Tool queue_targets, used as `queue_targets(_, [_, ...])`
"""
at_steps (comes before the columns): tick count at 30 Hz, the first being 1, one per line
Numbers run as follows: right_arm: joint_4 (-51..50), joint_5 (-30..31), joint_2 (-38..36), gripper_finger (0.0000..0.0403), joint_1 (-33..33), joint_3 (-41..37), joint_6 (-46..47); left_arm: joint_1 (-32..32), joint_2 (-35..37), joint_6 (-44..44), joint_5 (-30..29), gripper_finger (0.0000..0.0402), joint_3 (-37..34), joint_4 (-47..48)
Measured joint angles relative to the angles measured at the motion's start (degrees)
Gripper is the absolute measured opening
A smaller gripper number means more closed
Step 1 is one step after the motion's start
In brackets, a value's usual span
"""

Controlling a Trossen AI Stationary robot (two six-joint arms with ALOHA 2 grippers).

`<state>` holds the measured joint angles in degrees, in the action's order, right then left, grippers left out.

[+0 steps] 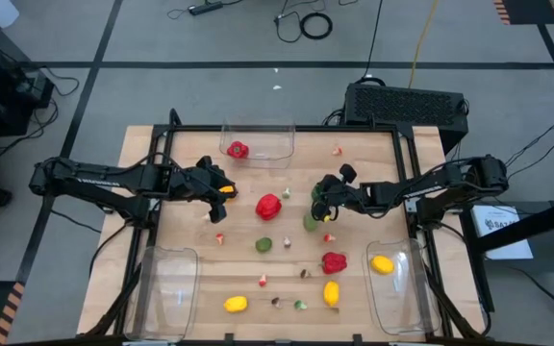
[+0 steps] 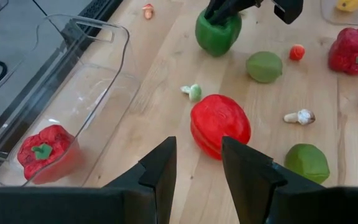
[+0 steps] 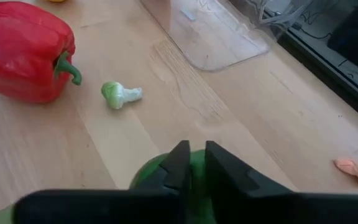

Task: Sort produce into baskets
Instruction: Put the green bell pepper into the top transparent bin

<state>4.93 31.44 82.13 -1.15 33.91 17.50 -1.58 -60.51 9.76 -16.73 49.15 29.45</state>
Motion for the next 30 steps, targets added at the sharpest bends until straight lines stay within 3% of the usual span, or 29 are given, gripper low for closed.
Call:
queue_targets(5, [0.04, 0.04, -0.04, 0.0009, 0.00, 0.00, -0.20, 0.00, 0.00, 0.00, 0.00, 0.0135, 0.02, 0.00])
queue_targets(16, [0.92, -0.01, -4.34, 0.0010, -0.20, 2.55, -1.56, 0.00, 0.00, 0.01, -0.01, 0.0135, 0.02, -0.19])
queue_targets(26, [-0.83, -0.32, -3.13, 0.0009, -8.01, 19.34, -9.56, 0.00, 0.00, -1.35, -0.02, 0.0135, 0.02, -0.74])
queue_targets(30, [-0.61, -5.02, 0.21, 0.0009, -12.73, 28.43, -13.65, 0.07, -0.02, -2.32, -0.09, 0.0135, 0.03, -0.85])
